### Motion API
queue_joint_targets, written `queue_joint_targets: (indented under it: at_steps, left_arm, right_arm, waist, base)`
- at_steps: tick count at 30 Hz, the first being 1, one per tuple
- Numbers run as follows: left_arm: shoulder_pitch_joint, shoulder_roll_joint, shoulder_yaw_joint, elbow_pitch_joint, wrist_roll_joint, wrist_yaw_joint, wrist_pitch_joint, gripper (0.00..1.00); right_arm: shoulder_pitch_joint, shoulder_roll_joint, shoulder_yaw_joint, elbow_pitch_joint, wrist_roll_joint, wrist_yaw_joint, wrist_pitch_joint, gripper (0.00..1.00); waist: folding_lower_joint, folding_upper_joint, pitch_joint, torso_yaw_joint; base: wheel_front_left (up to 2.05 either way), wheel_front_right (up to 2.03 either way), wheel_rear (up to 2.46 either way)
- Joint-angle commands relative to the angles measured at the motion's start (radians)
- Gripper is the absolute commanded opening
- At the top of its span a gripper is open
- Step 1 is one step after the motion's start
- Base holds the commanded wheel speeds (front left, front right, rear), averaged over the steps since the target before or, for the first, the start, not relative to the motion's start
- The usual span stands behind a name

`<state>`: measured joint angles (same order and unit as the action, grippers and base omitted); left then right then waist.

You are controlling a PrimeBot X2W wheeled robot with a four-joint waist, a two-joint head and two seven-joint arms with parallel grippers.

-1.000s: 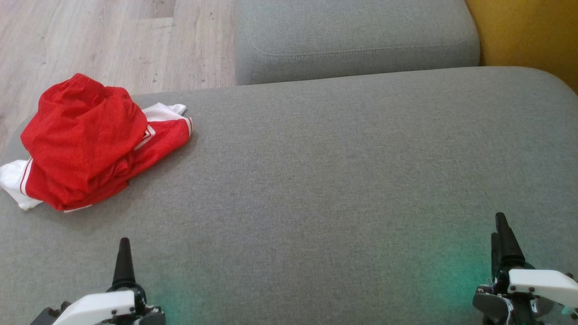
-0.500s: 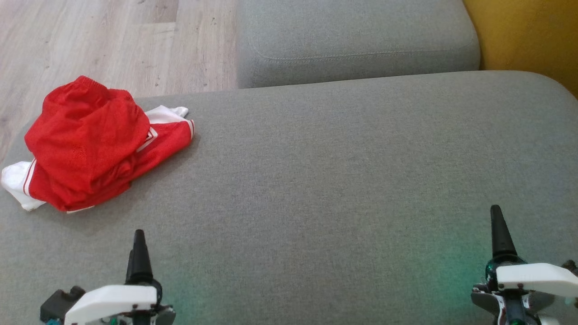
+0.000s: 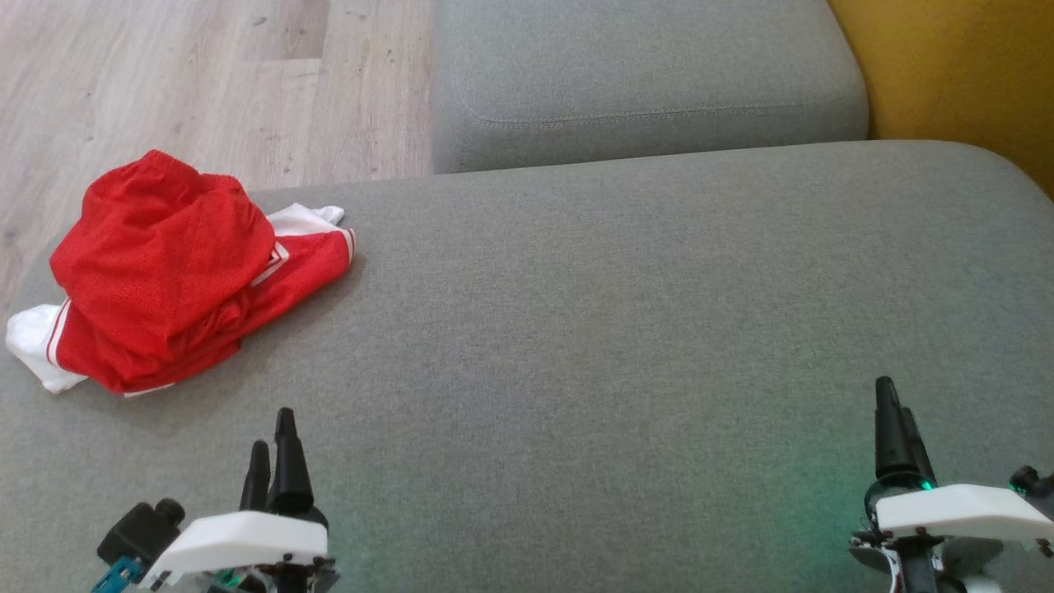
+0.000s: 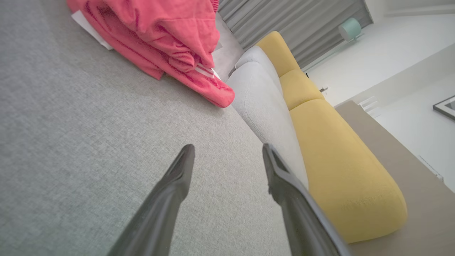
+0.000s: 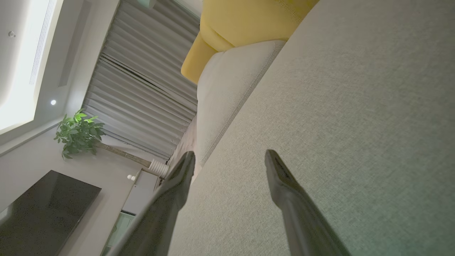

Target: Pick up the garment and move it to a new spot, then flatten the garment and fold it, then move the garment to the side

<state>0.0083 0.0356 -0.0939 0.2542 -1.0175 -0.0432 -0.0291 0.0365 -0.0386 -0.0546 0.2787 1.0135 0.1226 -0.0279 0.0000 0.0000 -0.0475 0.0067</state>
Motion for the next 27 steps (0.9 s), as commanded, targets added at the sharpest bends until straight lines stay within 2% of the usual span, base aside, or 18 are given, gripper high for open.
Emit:
queue_joint_targets:
  at_steps: [1, 27]
  left_arm:
    - [-0.028, 0.009, 0.002, -0.041, 0.045, 0.005, -0.015, 1.0]
    - [-0.014, 0.011, -0.069, -0.067, 0.377, 0.047, -0.092, 1.0]
  right_arm:
    - [-0.023, -0.007, 0.017, -0.045, -0.042, 0.003, -0.017, 1.0]
    - [0.004, -0.009, 0.065, -0.089, -0.369, 0.005, -0.094, 1.0]
  waist:
    - [0.0, 0.0, -0.003, 0.0]
    - [0.0, 0.0, -0.023, 0.009]
  base:
    - [0.0, 0.0, 0.0]
    - [0.0, 0.0, 0.0]
